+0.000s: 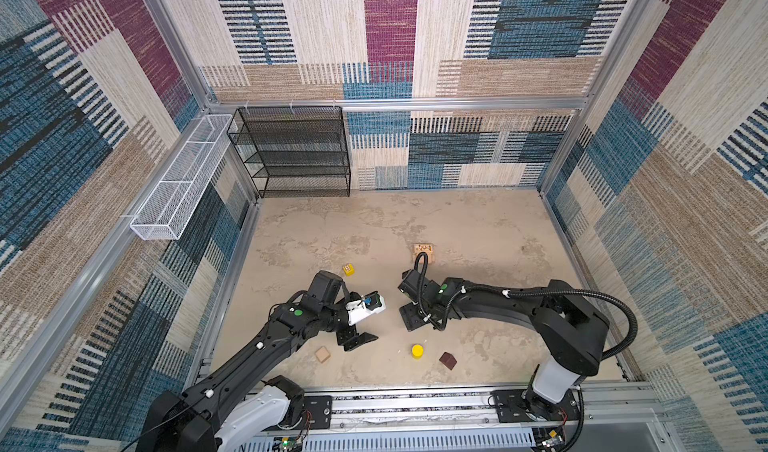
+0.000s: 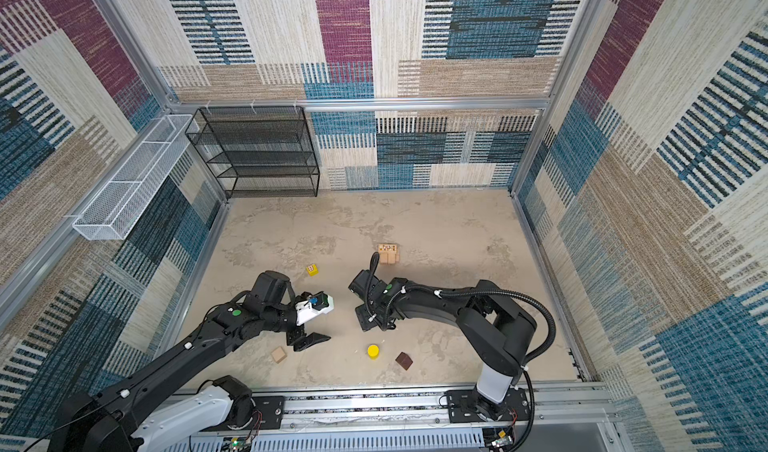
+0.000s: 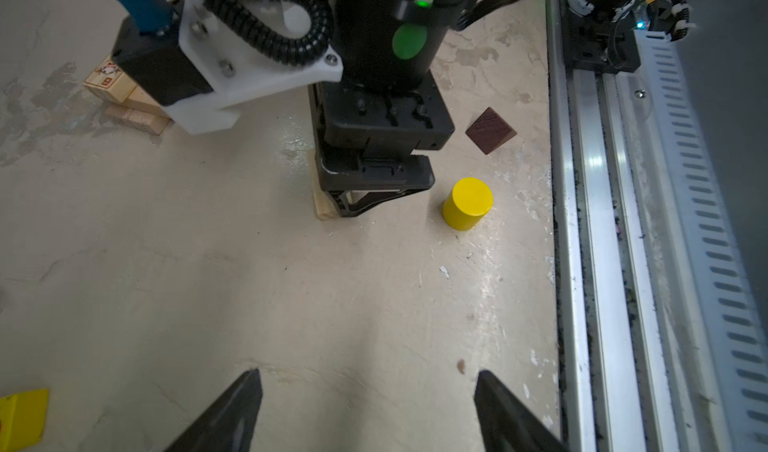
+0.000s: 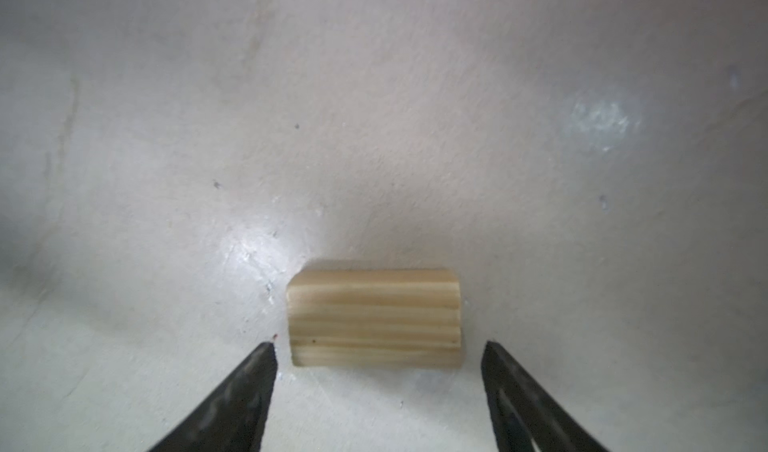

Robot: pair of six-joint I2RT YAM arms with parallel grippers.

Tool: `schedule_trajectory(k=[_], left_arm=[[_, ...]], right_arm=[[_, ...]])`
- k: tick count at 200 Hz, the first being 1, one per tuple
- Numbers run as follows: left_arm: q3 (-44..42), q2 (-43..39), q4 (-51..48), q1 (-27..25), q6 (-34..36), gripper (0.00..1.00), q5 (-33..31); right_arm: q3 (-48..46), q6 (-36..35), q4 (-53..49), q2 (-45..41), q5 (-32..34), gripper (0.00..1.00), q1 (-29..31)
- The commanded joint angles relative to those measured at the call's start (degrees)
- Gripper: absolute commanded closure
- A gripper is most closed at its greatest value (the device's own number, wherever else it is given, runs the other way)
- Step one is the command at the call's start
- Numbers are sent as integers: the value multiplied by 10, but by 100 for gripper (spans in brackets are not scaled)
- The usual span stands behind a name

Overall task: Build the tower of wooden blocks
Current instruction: 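Lift the wooden block with the right gripper and carry it toward the stack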

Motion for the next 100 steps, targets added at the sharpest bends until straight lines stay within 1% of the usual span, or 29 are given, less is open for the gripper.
schedule_trajectory(k=[1, 32, 100], left_arm=[[3, 2, 3, 0, -7, 15, -17], [4, 2, 3, 0, -8, 16, -19], [4, 2, 3, 0, -8, 16, -19]], right_arm=[[-6, 3, 10, -13, -15, 23, -1], [-11, -7, 17, -7, -20, 27, 0], [-3, -22, 15, 12, 11, 26, 0]])
